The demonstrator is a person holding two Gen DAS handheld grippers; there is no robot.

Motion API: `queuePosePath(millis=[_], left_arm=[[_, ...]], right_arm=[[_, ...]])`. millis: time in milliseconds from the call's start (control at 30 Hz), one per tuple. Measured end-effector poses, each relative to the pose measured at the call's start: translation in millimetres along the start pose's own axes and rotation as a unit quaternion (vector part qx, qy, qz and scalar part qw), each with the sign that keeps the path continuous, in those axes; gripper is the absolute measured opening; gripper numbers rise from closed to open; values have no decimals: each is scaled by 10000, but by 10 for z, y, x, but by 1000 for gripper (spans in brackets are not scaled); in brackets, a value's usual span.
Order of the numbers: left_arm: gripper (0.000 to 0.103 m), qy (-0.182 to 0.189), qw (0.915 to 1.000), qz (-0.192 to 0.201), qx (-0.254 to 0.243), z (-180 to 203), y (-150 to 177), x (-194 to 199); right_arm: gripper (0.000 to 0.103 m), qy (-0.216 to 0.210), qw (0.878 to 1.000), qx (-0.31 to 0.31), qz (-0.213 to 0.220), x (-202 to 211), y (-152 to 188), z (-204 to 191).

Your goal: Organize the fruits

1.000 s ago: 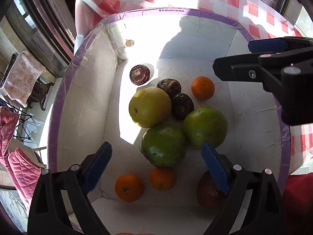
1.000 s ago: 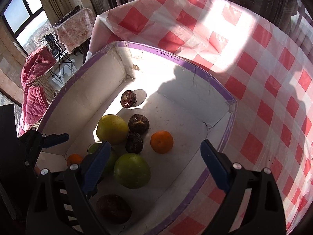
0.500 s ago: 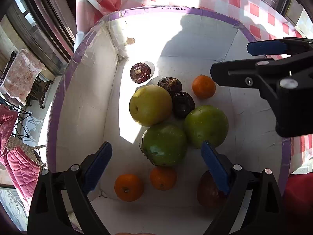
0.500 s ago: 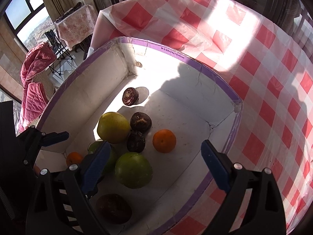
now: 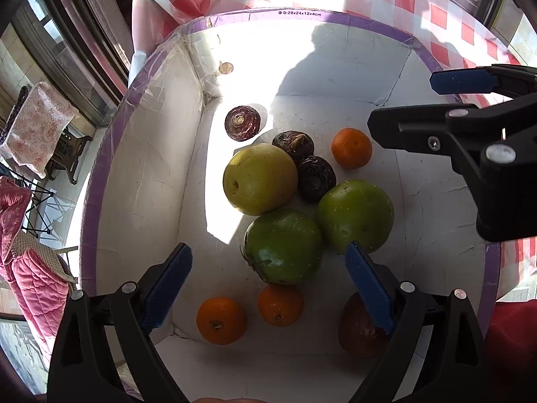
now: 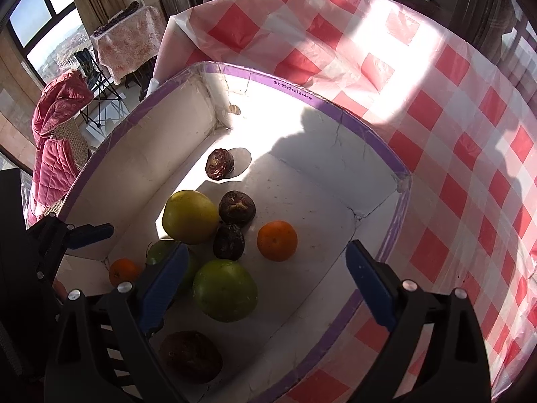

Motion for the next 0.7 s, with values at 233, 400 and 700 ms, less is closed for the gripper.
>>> queuePosePath(millis=[233, 400, 700], left_arm=[[89, -76, 9998, -56, 183, -36, -15, -20], [89, -273, 9991, -174, 259, -48, -1, -49], [89, -1138, 9903, -149, 781, -171, -51, -35]], right_arm=[[97, 21, 9998, 167, 51, -1, -40, -4], [97, -63, 9993, 355, 95, -46, -89, -45], [97, -340, 9960, 784, 278, -79, -267, -134]])
Point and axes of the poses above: each gripper's, at about its wrist camera, not at the fingertips, and x roughly against the way its jaws point, z to its right, y to its underside, the point moved 2 cm from there along -x, roughly the way its jaws point, and after that the axes turned 10 degrees about y, right-handed, at the moved point
